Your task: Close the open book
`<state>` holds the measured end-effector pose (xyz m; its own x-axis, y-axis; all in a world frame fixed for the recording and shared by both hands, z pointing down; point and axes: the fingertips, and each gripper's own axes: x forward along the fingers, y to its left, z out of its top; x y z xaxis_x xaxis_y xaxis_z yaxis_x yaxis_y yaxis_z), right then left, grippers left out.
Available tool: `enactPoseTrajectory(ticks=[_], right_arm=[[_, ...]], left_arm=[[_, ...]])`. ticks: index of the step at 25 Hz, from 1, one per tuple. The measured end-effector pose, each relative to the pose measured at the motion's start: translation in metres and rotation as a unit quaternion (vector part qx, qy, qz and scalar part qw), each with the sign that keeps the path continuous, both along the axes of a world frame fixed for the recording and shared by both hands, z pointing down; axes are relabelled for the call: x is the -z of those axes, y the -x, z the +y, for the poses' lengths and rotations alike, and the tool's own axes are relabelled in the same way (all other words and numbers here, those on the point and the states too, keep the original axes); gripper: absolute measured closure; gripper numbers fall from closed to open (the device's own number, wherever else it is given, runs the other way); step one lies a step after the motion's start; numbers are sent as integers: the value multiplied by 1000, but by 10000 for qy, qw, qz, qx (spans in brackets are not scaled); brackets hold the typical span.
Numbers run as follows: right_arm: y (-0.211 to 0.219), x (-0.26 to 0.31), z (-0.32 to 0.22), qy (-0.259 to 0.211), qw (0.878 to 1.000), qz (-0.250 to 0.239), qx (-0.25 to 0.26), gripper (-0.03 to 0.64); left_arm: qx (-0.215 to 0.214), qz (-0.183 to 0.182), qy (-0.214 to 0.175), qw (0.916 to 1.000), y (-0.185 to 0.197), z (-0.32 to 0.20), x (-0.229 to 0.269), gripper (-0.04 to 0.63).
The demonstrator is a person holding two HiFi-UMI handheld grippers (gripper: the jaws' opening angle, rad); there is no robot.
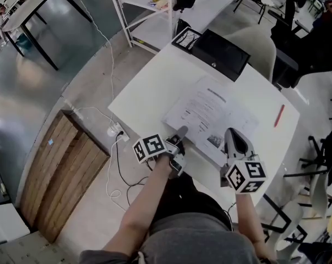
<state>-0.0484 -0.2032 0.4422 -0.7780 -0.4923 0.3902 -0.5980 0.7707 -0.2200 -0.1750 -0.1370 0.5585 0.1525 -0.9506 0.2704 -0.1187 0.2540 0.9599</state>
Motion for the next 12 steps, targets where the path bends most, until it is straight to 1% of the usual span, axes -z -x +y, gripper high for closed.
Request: enactPoseTrajectory(ticks=[5, 12], right_arm=[[-10, 2, 3, 2, 9998, -22, -193, 614], [-31, -2, 12, 51, 9986, -35, -528, 614]], left_arm=[[-124, -61, -146, 9998, -2, -1, 9, 556], [-360, -548, -419, 9970, -8, 0, 28, 576]])
